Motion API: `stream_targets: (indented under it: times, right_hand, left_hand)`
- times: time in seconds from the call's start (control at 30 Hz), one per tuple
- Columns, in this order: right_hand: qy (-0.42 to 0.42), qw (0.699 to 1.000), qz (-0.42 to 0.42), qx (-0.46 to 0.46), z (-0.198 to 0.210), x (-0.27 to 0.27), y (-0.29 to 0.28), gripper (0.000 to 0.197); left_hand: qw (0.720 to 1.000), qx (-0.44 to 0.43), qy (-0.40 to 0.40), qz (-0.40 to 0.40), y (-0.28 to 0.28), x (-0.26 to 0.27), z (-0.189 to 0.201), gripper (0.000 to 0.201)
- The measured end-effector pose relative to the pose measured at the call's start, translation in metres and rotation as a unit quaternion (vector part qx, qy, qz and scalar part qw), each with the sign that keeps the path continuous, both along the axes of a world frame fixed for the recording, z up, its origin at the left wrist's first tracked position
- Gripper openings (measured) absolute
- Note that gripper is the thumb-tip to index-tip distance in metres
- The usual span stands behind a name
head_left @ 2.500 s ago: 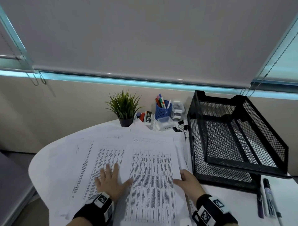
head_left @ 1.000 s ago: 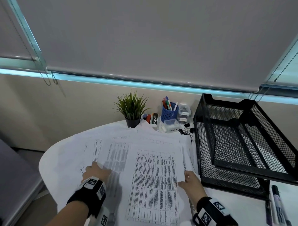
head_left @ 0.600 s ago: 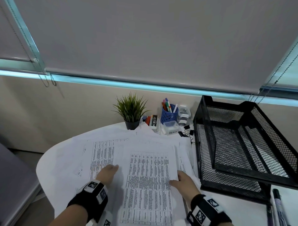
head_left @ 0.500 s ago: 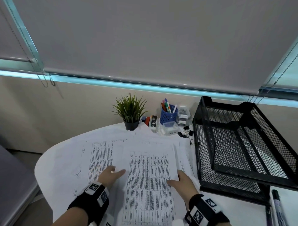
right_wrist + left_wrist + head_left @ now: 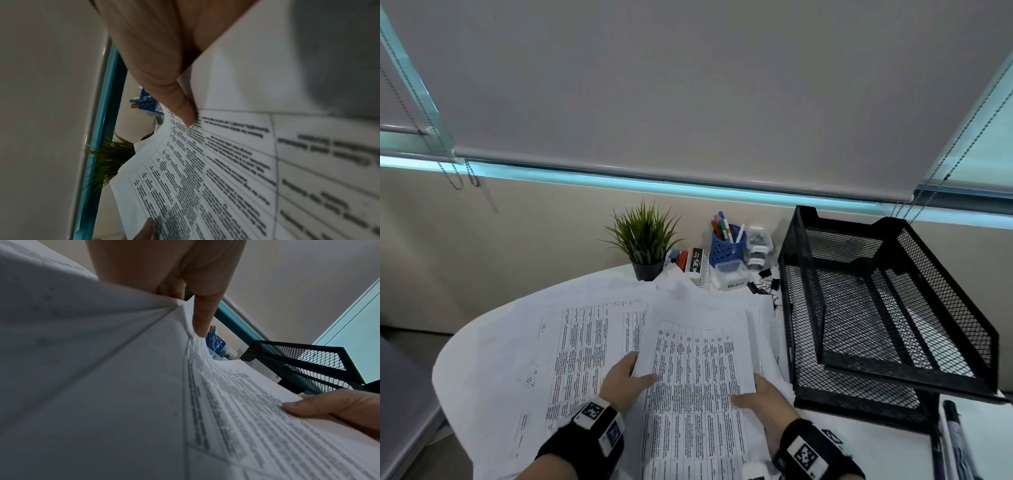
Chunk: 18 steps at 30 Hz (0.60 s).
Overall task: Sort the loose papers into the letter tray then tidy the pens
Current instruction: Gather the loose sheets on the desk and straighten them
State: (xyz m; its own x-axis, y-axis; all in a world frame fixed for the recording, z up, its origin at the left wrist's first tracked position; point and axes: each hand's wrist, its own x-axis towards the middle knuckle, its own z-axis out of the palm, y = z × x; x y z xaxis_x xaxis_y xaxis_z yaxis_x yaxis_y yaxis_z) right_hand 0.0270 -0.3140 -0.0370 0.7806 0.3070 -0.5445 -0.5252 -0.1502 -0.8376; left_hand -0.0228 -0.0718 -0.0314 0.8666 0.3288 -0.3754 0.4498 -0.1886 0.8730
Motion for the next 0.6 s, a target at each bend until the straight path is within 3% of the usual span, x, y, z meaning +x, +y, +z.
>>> stream_targets:
  times: [0.17, 0.27, 0.37, 0.43, 0.53, 0.6]
  right_hand:
    - [-0.042, 0.999, -0.021, 0.005, 0.010, -0.001, -0.005, 0.043]
    - [-0.073, 0.996, -0.056, -0.019, 0.014, 0.003, -0.008, 0.043]
    - [-0.095, 0.990, -0.076, -0.073, 0.010, 0.006, -0.007, 0.039]
    - [-0.106, 0.987, -0.068, -0.096, 0.008, 0.005, -0.006, 0.034]
    - [-0.105, 0.988, -0.057, -0.096, 0.010, 0.001, -0.007, 0.031]
    - [-0.102, 0.989, -0.057, -0.086, 0.013, -0.001, -0.010, 0.032]
  left_hand:
    - [1.000, -0.007, 0.013, 0.006, 0.002, 0.003, 0.002, 0.065]
    - [0.999, -0.037, 0.008, -0.008, 0.004, 0.004, 0.009, 0.032]
    - [0.998, -0.037, 0.016, -0.040, -0.002, 0.006, 0.015, 0.022]
    - [0.999, -0.034, 0.011, -0.024, -0.006, 0.009, 0.014, 0.028]
    - [0.993, -0.115, 0.010, 0.027, -0.010, 0.013, 0.017, 0.053]
    - [0.993, -0.114, 0.036, -0.004, -0.008, 0.017, 0.012, 0.055]
